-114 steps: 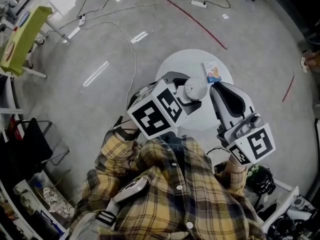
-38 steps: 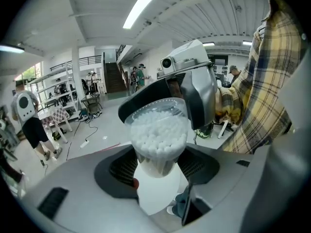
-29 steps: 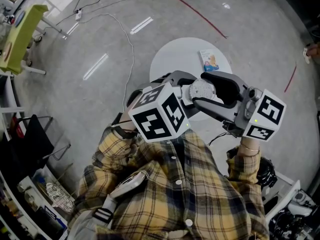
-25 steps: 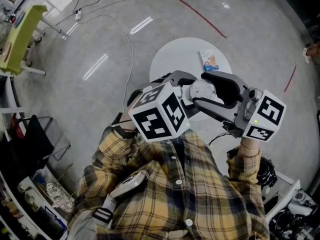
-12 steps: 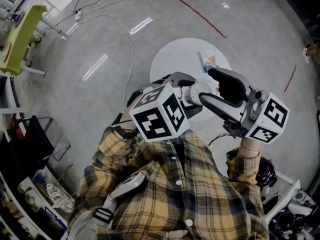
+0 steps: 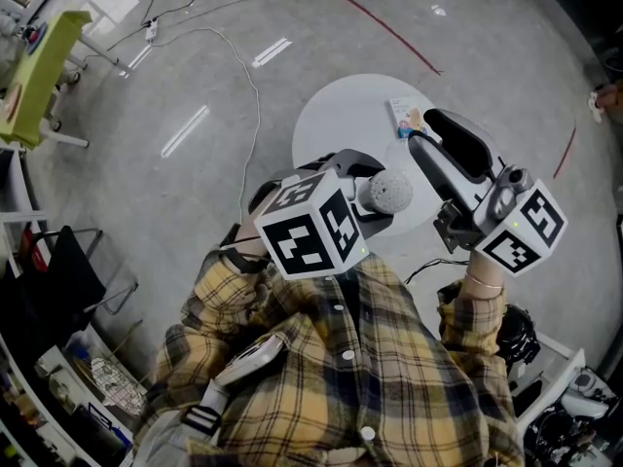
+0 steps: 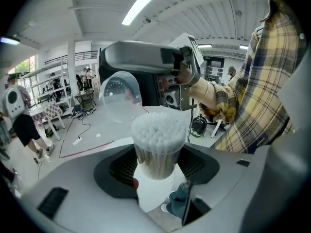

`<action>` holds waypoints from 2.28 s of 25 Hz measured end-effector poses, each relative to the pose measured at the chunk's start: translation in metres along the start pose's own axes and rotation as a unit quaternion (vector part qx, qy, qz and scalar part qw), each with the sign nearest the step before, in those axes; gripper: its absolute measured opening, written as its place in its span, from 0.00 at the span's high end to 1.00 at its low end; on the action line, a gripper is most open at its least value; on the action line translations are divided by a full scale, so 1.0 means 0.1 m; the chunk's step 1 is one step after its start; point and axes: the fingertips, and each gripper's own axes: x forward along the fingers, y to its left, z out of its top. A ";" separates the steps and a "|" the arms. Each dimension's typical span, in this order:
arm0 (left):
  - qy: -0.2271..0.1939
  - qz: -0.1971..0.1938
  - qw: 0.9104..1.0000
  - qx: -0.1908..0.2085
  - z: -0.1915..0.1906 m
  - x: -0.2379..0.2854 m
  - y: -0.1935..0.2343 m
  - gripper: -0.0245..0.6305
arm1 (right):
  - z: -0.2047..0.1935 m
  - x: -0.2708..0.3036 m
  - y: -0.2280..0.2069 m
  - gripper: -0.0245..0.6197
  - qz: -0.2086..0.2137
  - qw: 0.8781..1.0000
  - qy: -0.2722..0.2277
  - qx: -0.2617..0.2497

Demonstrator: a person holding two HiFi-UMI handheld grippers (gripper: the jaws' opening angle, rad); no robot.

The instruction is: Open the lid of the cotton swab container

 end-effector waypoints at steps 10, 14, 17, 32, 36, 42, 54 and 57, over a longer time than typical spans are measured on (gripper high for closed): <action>-0.034 -0.026 0.999 -0.001 0.06 -0.06 -0.14 0.56 | -0.31 0.05 -0.28 0.80 -0.059 0.997 0.049 -0.013; -0.046 -0.022 0.999 -0.012 0.09 -0.11 -0.08 0.56 | -0.48 0.07 -0.30 0.80 -0.055 0.997 0.056 0.016; -0.041 -0.022 0.999 -0.010 0.06 -0.11 -0.07 0.56 | -0.48 0.07 -0.30 0.80 -0.055 0.997 0.051 0.026; -0.043 0.002 0.999 -0.024 0.04 -0.15 0.10 0.56 | -0.22 -0.02 -0.20 0.80 -0.053 0.998 0.019 -0.002; -0.053 0.021 0.998 -0.033 0.07 -0.20 0.19 0.56 | -0.08 -0.10 -0.10 0.80 -0.060 0.998 0.003 -0.026; -0.058 0.040 0.997 -0.035 0.11 -0.23 0.29 0.56 | -0.05 -0.24 -0.05 0.80 -0.100 0.993 -0.006 -0.063; -0.077 0.058 0.995 -0.028 0.23 -0.31 0.35 0.56 | -0.24 -0.39 -0.01 0.91 -0.148 0.987 -0.017 -0.054; -0.074 0.061 0.995 -0.026 0.27 -0.34 0.33 0.56 | -0.23 -0.44 0.00 0.93 -0.152 0.987 -0.022 -0.049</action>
